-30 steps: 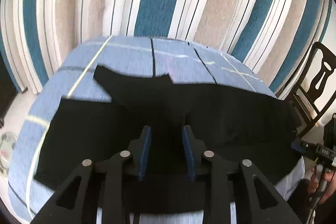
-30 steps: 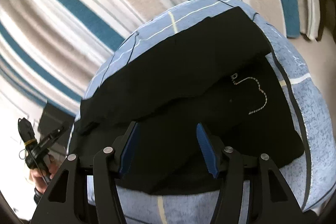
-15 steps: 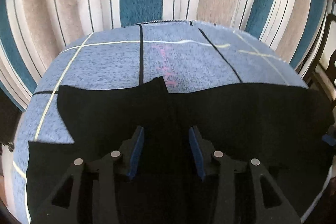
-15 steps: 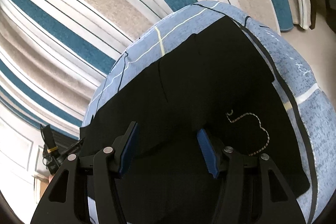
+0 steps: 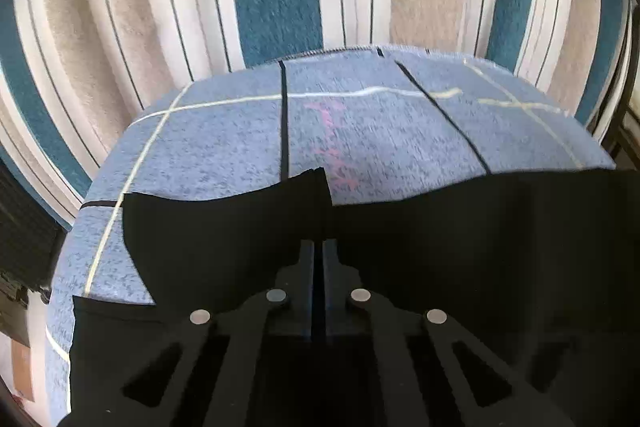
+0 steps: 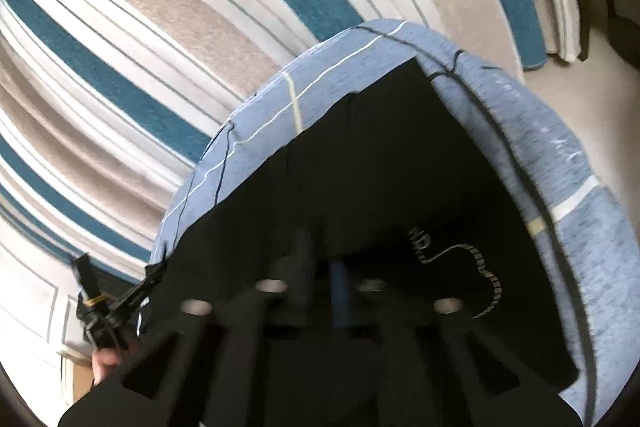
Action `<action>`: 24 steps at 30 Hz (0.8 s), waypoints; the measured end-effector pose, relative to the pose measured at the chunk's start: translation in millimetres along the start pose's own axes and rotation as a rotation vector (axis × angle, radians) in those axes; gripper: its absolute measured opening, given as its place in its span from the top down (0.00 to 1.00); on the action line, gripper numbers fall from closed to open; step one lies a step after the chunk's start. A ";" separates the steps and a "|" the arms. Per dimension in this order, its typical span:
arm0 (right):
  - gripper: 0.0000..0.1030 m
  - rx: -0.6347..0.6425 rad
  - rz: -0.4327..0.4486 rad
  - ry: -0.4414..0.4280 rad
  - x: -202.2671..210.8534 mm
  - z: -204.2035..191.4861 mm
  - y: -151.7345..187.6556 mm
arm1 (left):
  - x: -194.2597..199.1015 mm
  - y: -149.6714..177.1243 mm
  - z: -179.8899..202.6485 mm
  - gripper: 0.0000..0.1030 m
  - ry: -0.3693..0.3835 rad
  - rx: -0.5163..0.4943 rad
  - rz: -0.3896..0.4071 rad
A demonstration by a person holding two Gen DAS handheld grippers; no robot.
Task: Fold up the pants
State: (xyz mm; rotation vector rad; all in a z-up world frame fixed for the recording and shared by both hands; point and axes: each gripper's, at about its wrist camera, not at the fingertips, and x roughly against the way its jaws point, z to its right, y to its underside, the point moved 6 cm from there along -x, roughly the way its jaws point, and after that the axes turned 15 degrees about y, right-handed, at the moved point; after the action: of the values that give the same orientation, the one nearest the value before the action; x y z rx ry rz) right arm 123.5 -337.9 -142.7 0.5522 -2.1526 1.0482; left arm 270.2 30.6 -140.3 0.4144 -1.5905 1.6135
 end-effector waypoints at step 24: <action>0.97 -0.079 -0.125 0.003 35.8 53.0 61.5 | 135.1 117.1 -103.1 0.96 0.042 0.546 0.157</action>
State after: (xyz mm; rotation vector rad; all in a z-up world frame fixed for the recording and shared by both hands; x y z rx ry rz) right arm 40.6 -347.3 -172.7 0.6381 -2.1176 0.8917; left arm 133.1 184.9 -136.9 0.5423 -1.1552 2.1635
